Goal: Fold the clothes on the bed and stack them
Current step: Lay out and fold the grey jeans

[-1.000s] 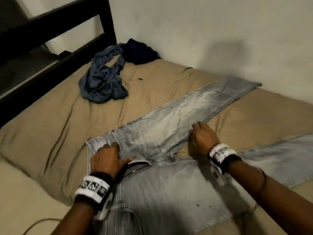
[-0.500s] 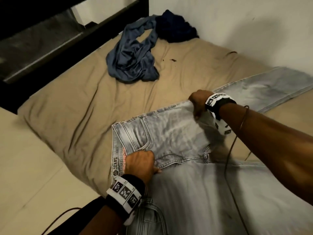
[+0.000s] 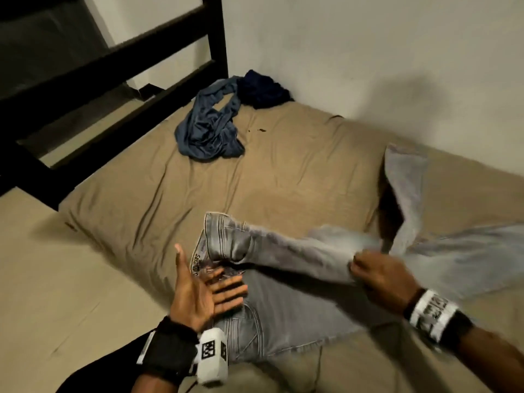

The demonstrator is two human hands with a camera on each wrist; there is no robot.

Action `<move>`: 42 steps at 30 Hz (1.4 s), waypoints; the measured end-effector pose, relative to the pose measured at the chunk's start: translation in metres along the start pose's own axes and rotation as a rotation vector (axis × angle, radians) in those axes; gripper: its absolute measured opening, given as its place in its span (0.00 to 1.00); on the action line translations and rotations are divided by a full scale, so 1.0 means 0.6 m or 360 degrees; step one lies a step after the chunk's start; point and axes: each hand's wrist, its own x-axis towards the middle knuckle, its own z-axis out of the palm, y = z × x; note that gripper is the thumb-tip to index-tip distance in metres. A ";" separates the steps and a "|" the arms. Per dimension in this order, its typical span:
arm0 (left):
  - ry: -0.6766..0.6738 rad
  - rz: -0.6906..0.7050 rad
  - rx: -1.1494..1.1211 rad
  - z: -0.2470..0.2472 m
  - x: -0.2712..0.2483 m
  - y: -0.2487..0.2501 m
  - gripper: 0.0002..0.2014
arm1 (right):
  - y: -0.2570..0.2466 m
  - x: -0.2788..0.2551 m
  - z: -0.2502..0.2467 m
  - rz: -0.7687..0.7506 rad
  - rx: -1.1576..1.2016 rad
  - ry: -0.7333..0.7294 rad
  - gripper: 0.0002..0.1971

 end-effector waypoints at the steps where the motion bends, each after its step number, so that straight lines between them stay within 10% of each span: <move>1: 0.0041 -0.0023 0.0005 -0.006 -0.004 -0.008 0.64 | -0.021 -0.044 0.018 -0.0045 0.0018 -0.0088 0.11; 3: 0.0101 -0.0033 0.0161 -0.004 -0.016 -0.026 0.55 | -0.048 -0.119 0.056 -0.0010 0.0025 -0.0346 0.02; 7: 0.0208 0.0083 0.0332 -0.008 -0.047 -0.055 0.17 | -0.084 -0.175 0.093 0.0459 0.0081 -0.0882 0.23; 15: 0.0647 0.0497 0.0865 -0.084 -0.025 -0.127 0.12 | -0.103 -0.154 0.078 0.0638 0.0062 -0.1105 0.31; 24: 0.0762 0.0794 0.0888 -0.111 0.041 -0.139 0.13 | -0.114 -0.110 0.099 0.0840 -0.0123 -0.1432 0.42; 35: 0.1056 0.0762 0.1721 -0.113 0.004 -0.194 0.41 | -0.103 -0.135 0.111 0.0836 -0.0297 -0.1173 0.18; 42: 0.1119 0.0487 0.1037 -0.105 0.029 -0.190 0.60 | -0.152 -0.174 0.129 0.0939 -0.0327 -0.1186 0.34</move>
